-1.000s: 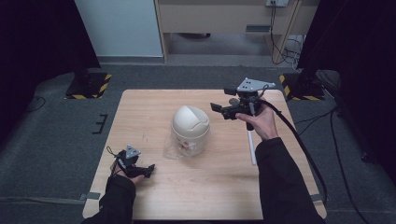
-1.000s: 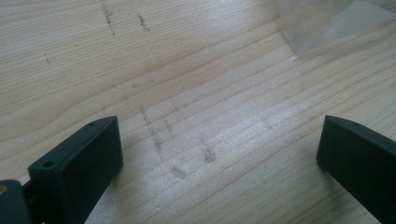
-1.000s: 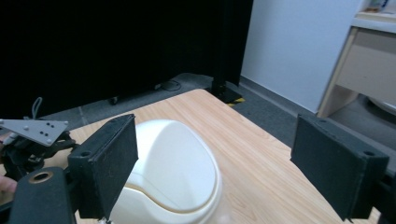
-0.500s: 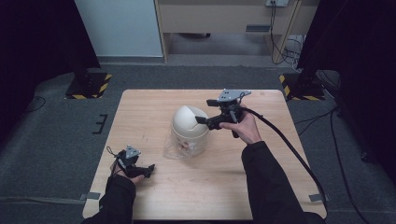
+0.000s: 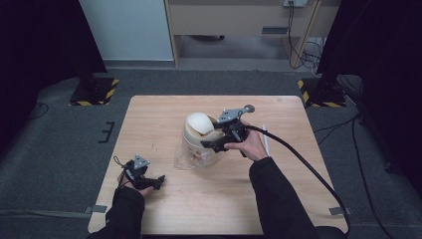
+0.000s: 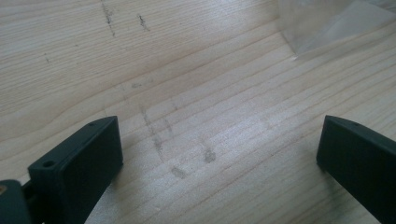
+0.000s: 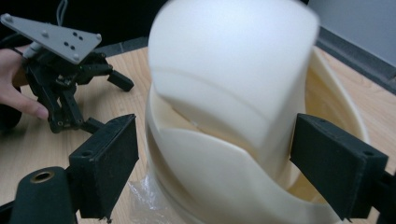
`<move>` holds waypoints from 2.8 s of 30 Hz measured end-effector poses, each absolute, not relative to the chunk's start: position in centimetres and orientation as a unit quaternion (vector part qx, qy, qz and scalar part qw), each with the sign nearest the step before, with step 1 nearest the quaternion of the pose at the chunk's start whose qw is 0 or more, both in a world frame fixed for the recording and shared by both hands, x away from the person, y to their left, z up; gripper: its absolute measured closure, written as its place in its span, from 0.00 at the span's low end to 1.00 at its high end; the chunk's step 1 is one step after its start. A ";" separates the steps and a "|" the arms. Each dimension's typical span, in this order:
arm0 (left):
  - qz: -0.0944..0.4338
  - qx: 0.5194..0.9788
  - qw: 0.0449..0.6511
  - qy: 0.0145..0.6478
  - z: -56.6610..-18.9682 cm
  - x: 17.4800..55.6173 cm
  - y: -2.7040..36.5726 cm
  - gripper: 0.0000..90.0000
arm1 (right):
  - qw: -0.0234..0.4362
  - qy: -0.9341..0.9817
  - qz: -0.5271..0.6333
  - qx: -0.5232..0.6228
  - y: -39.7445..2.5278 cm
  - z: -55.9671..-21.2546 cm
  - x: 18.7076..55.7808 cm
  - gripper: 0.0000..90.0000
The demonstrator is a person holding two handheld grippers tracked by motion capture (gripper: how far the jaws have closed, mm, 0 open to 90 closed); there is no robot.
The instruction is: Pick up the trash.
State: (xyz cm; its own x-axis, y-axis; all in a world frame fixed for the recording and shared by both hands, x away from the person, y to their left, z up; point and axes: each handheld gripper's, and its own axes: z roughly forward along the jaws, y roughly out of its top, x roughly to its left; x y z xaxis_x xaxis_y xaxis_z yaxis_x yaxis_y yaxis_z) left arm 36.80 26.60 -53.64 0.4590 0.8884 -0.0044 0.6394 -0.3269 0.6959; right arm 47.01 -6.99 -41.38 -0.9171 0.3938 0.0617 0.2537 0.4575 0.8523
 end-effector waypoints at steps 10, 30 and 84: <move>0.193 0.791 0.322 0.483 -53.6 36.8 26.6 0.00 | 0.049 0.847 0.489 0.203 -6.5 -42.4 47.7 0.16; 0.194 0.791 0.322 0.483 -53.6 36.8 26.6 0.00 | 0.120 0.801 0.538 0.233 -12.4 -36.5 46.6 0.20; 0.194 0.789 0.321 0.487 -53.6 36.8 26.5 0.00 | 0.177 0.779 0.262 0.541 -22.6 -51.6 48.5 0.88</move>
State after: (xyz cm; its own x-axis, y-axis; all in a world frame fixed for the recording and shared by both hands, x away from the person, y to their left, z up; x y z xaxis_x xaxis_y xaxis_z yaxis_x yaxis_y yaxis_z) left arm 36.83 26.52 -53.59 0.4508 0.8926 -0.0060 0.6438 -0.3204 0.6949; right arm 48.45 -22.56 -51.63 -0.3514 0.9362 0.0068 0.7505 0.2773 0.5998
